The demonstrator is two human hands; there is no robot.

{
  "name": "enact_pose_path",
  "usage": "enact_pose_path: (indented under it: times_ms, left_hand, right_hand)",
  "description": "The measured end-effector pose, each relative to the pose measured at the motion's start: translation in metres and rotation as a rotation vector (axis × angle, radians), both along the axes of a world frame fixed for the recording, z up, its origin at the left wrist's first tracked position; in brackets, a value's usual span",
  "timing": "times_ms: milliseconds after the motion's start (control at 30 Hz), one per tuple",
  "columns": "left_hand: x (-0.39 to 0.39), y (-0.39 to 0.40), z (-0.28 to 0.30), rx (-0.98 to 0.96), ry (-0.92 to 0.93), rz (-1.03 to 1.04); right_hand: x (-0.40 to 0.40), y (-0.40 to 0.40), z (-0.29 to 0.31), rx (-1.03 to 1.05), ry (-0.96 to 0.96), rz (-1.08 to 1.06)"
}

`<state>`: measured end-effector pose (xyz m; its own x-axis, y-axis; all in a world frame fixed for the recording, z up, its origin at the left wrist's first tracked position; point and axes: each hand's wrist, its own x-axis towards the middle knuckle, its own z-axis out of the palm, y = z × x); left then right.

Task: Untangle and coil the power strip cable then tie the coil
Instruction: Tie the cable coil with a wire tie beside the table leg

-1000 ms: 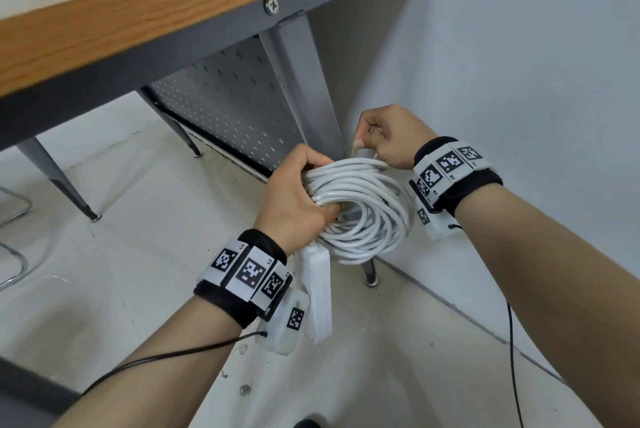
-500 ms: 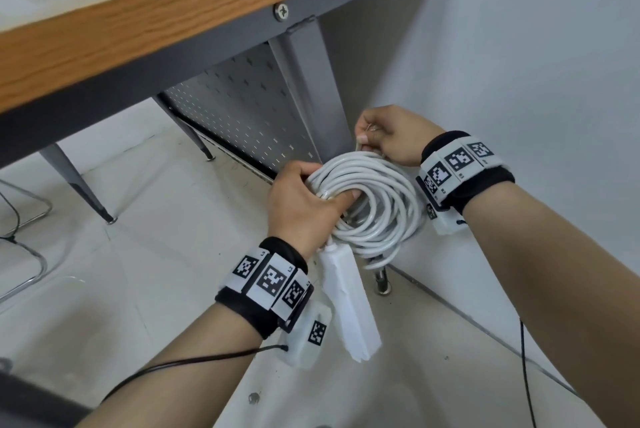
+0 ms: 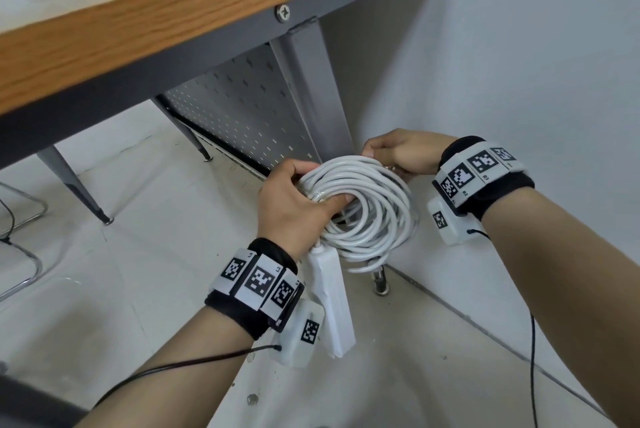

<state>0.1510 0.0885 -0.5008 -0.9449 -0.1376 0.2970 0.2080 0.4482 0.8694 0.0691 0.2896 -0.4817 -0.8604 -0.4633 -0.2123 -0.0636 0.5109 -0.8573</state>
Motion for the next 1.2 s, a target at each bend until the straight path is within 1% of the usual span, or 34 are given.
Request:
enact_pose_path:
  times_ms: [67,133,267,367,467,633,700,767,867,967,1067,1200]
  left_hand:
    - [0.001,0.0,0.001,-0.006,0.012,-0.009]
    - [0.002,0.001,0.001,-0.015,0.021,-0.014]
    - [0.002,0.0,0.002,-0.005,0.026,-0.017]
    - [0.003,0.002,0.004,-0.062,0.047,-0.035]
    - [0.002,0.004,0.007,-0.083,0.057,-0.041]
    - [0.006,0.003,0.008,-0.142,0.071,-0.085]
    - [0.008,0.004,0.009,-0.184,0.054,-0.119]
    - [0.011,0.007,0.01,-0.223,0.043,-0.148]
    - [0.011,0.011,0.013,-0.236,0.028,-0.147]
    - [0.007,0.012,0.018,-0.284,0.003,-0.16]
    - [0.007,0.011,0.018,-0.321,0.017,-0.139]
    - [0.007,0.011,0.01,-0.27,0.033,-0.056]
  right_hand:
    - [0.001,0.003,-0.002,-0.01,-0.034,0.012]
    - [0.001,0.006,-0.005,-0.018,0.0,0.005]
    - [-0.001,0.003,-0.007,-0.131,0.023,-0.09]
    - [-0.005,-0.004,-0.007,-0.217,0.003,-0.159]
    - [-0.006,-0.003,-0.006,-0.252,-0.017,-0.203]
    - [-0.002,0.009,-0.001,-0.289,-0.052,-0.194]
    - [0.0,0.013,0.003,-0.364,-0.051,-0.217]
    - [0.001,0.017,0.007,-0.451,-0.024,-0.251]
    - [0.0,0.019,0.012,-0.507,0.047,-0.268]
    - [0.0,0.022,0.015,-0.548,0.076,-0.287]
    - [0.001,0.022,0.017,-0.581,0.075,-0.266]
    - [0.006,0.018,0.024,-0.621,0.05,-0.173]
